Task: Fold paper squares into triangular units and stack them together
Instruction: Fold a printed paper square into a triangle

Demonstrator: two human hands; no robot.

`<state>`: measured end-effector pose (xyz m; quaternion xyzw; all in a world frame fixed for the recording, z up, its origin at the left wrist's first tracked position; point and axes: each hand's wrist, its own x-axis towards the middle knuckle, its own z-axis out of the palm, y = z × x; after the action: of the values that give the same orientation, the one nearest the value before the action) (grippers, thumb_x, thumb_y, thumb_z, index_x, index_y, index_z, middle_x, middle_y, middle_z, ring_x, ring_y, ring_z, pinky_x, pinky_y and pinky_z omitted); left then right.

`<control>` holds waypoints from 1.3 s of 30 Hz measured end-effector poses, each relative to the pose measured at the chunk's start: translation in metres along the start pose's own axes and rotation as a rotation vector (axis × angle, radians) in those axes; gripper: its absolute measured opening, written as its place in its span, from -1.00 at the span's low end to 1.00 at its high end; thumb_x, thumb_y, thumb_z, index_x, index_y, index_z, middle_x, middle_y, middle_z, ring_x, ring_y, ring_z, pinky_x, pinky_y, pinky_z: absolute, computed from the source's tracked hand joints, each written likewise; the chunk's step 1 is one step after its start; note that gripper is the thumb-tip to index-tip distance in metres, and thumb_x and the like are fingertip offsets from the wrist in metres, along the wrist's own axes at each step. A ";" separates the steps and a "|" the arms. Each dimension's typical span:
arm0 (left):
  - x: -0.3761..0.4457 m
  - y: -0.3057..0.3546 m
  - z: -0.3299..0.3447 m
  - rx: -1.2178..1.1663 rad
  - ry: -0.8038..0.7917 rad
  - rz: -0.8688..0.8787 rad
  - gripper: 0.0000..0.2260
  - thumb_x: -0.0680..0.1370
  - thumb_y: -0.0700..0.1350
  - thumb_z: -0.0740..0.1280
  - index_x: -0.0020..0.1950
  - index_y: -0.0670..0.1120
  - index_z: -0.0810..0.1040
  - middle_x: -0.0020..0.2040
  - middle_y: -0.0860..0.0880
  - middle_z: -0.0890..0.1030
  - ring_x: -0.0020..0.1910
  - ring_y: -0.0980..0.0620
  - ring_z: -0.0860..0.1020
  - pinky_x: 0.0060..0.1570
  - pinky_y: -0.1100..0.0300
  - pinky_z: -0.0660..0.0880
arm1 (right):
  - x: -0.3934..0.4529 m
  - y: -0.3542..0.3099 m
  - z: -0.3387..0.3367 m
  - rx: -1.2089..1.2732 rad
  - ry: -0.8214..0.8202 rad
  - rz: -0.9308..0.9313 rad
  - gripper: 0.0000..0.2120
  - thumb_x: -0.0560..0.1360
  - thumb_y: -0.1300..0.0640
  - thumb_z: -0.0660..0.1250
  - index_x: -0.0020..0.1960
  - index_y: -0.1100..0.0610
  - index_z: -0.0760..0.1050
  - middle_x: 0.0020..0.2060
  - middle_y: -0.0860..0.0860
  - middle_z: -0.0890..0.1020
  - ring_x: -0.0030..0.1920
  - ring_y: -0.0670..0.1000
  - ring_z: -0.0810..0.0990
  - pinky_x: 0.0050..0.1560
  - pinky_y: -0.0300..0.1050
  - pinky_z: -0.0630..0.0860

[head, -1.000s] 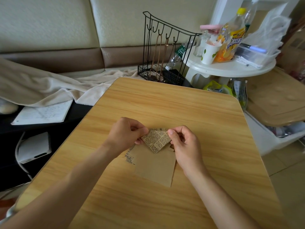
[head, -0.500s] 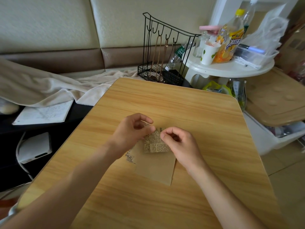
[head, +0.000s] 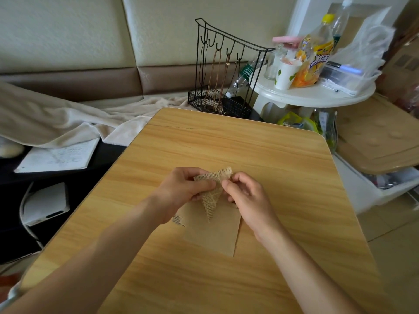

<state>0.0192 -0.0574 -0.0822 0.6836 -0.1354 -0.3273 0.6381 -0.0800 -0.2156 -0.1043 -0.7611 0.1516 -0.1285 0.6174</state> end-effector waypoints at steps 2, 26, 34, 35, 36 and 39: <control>0.000 -0.001 0.001 0.092 -0.017 0.004 -0.86 0.51 -0.21 0.53 0.03 -0.22 0.71 -0.27 -0.02 0.66 -0.32 0.14 0.57 -0.27 0.35 0.51 | -0.001 0.000 -0.001 0.051 0.000 -0.005 -0.90 0.61 0.08 0.41 -0.06 0.07 0.61 -0.21 0.02 0.62 -0.19 -0.04 0.54 -0.06 0.04 0.51; 0.002 -0.004 -0.006 -0.033 0.081 0.056 -0.84 0.61 -0.27 0.38 0.05 -0.06 0.72 -0.10 -0.11 0.67 -0.11 -0.07 0.58 -0.03 0.03 0.49 | 0.003 0.012 -0.003 0.143 0.054 -0.100 -0.79 0.60 0.27 0.40 0.03 -0.04 0.68 -0.32 -0.09 0.62 -0.31 -0.06 0.59 -0.21 -0.23 0.53; 0.001 -0.002 -0.005 -0.117 0.031 0.018 -0.83 0.64 -0.30 0.32 0.08 -0.11 0.68 -0.10 -0.10 0.66 -0.18 0.03 0.62 -0.18 0.24 0.58 | 0.003 0.015 -0.005 0.105 0.063 -0.148 -0.74 0.60 0.25 0.39 0.05 -0.10 0.72 -0.29 -0.06 0.62 -0.29 -0.08 0.58 -0.23 -0.23 0.53; 0.002 -0.002 -0.004 -0.135 0.037 0.006 -0.85 0.64 -0.29 0.32 0.09 -0.12 0.66 -0.09 -0.11 0.67 -0.17 0.03 0.63 -0.17 0.23 0.59 | 0.003 0.016 -0.005 0.103 0.065 -0.153 -0.74 0.60 0.25 0.38 0.05 -0.10 0.72 -0.28 -0.05 0.62 -0.29 -0.07 0.59 -0.23 -0.22 0.54; 0.002 -0.002 -0.004 -0.150 0.048 -0.006 -0.88 0.64 -0.28 0.33 0.09 -0.14 0.66 -0.10 -0.11 0.67 -0.18 0.04 0.63 -0.18 0.23 0.60 | 0.003 0.016 -0.005 0.102 0.070 -0.154 -0.73 0.60 0.26 0.38 0.05 -0.10 0.71 -0.29 -0.03 0.62 -0.30 -0.07 0.59 -0.23 -0.20 0.54; 0.002 -0.002 -0.003 -0.151 0.065 -0.050 -0.90 0.60 -0.22 0.40 0.10 -0.19 0.65 -0.12 -0.08 0.67 -0.23 0.07 0.63 -0.20 0.24 0.58 | 0.004 0.017 -0.003 0.128 0.123 -0.135 -0.73 0.60 0.27 0.39 0.03 -0.10 0.70 -0.30 -0.01 0.62 -0.31 -0.06 0.60 -0.23 -0.15 0.55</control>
<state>0.0223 -0.0558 -0.0843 0.6469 -0.0724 -0.3300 0.6836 -0.0789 -0.2228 -0.1198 -0.7193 0.1291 -0.2256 0.6443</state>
